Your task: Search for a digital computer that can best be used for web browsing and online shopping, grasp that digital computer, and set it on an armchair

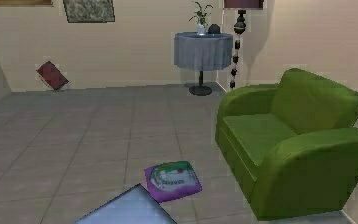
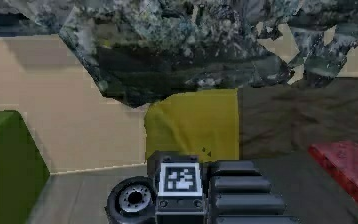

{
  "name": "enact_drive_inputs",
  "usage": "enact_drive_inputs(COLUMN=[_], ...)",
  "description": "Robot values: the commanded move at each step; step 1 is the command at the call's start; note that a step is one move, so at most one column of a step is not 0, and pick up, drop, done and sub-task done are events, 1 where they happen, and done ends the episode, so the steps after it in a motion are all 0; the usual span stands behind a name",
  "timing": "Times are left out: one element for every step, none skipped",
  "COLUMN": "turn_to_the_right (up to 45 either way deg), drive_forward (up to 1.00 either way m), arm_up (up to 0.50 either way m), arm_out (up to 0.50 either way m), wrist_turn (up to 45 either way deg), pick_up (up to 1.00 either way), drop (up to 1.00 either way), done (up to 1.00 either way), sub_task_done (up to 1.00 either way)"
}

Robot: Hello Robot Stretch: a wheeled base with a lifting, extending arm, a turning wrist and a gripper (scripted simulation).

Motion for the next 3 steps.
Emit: enact_drive_inputs(turn_to_the_right=[0.0,3.0,0.0], drive_forward=[1.0,0.0,0.15], arm_up=[0.0,0.0,0.0], arm_out=[0.0,0.0,0.0], wrist_turn=[0.0,0.0,0.0], pick_up=[0.0,0.0,0.0], drop=[0.0,0.0,0.0], done=[0.0,0.0,0.0], sub_task_done=[0.0,0.0,0.0])
